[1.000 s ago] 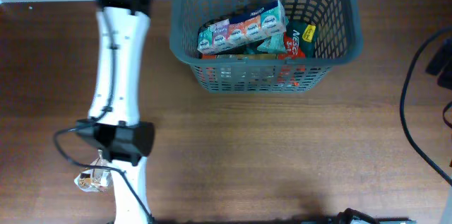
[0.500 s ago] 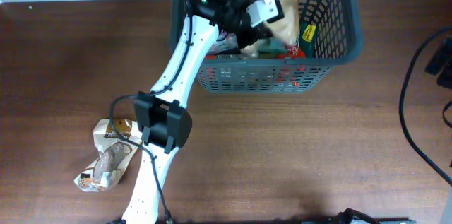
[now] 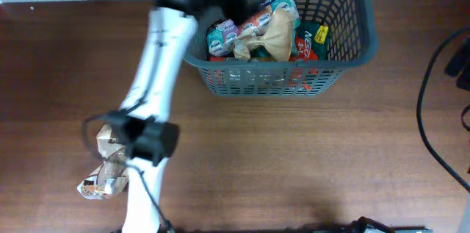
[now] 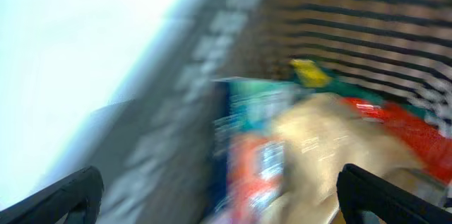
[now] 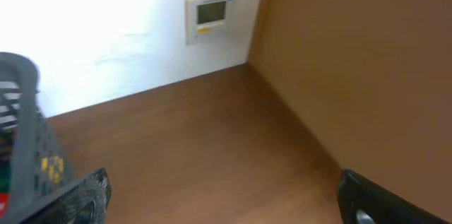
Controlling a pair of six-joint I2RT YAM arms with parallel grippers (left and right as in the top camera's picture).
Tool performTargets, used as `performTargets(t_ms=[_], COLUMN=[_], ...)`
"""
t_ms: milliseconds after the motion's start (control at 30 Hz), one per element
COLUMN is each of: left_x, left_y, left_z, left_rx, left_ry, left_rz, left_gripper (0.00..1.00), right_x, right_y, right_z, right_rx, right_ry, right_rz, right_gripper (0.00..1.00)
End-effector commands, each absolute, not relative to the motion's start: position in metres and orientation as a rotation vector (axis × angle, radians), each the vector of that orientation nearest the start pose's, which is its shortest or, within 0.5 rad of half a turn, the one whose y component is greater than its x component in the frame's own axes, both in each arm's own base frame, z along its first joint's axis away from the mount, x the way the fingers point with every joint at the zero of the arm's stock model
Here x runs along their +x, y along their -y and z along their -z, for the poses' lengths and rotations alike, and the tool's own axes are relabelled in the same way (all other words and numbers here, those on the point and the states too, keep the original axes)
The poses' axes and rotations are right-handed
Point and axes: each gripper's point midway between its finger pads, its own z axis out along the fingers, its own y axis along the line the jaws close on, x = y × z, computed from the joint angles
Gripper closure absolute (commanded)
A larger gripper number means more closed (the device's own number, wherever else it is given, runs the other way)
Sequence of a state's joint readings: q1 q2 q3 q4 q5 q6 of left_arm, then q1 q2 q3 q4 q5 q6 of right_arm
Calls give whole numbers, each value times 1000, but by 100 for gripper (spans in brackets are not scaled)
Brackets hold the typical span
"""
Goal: Pack container
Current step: 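Release the pouch and move the left gripper to the PaniRee pouch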
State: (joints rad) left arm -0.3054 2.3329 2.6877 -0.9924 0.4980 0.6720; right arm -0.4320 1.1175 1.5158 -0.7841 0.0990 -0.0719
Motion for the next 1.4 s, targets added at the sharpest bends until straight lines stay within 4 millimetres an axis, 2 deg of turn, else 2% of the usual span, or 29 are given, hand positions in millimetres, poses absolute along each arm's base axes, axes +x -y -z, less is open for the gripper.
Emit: performTargets(t_ms=[0,67,100,133,233,300,433,567,733,867,1033,1167,1267,1367], left_x=[530,526,523,518,501,487,454,425,406,376,318,268,233,200], left_y=[131,79,55,31,-25,-53,-82,-90,-89,-85,-70,-59,-59,-58], left_z=[-424,-419,-411,-399,-358,-332,-286,-251,-228,-228,-246,-259,-254,-234], left_rx=[754,599,528,460,264,158,92,144,125,120,122,135,128,179], left_ry=[-1859,-1972,-2038,-2113,-2323,-2446,-2663,-2834,-2937,-2991,-2985,-2897,-2837,-2798], left_rz=[2,-87,-117,-132,-114,-100,-35,8,72,61,58,-4,-113,-204], left_gripper=[0,1,1,0,1,1,1,0,0,0,0,1,1,1], right_x=[289,287,286,286,286,286,287,291,293,295,305,322,328,330], right_y=[165,166,166,166,166,166,165,161,159,160,166,164,164,161], right_z=[-411,-413,-414,-414,-414,-414,-413,-411,-411,-409,-396,-384,-385,-386], right_rx=[468,473,475,475,475,474,472,460,448,448,457,429,428,422], right_ry=[-1921,-1913,-1911,-1910,-1910,-1910,-1913,-1918,-1922,-1927,-1967,-2000,-1990,-1982], right_rz=[503,512,515,515,514,514,509,474,456,457,457,402,386,357], right_gripper=[1,1,1,1,1,1,1,1,1,1,1,1,1,1])
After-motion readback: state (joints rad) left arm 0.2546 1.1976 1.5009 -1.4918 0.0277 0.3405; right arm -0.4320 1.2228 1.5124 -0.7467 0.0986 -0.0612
